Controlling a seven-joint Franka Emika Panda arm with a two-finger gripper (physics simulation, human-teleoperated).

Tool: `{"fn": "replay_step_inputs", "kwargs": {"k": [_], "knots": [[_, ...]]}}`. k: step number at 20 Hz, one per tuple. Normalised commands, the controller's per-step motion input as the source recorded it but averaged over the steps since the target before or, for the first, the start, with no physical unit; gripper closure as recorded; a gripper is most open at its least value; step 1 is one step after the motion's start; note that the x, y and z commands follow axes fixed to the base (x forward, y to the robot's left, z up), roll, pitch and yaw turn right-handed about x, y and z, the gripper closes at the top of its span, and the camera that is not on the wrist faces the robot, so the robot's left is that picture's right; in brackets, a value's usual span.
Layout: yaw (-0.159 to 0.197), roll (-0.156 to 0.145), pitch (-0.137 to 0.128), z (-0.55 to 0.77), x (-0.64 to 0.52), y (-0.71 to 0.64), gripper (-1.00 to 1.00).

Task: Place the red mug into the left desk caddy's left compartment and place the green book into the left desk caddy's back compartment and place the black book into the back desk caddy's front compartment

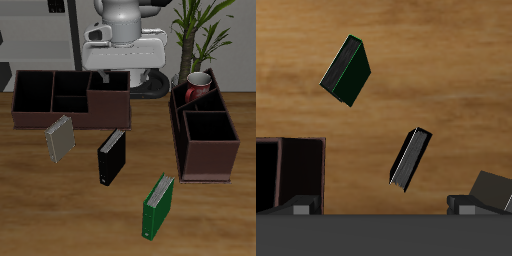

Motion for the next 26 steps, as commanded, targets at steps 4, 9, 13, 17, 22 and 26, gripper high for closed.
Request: {"fn": "replay_step_inputs", "kwargs": {"k": [4,9,13,17,22,26], "knots": [[-0.023,0.047,-0.011,0.1,0.49,0.33,-1.0],[-0.056,0.024,-0.032,0.08,0.51,0.42,-1.0],[-0.05,0.029,-0.012,-0.12,0.4,0.22,-1.0],[-0.042,0.034,0.0,-0.27,0.36,0.22,-1.0],[-0.058,0.009,0.011,-0.48,0.48,0.06,-1.0],[-0.018,0.004,0.021,-0.38,0.31,-0.05,-1.0]]}}
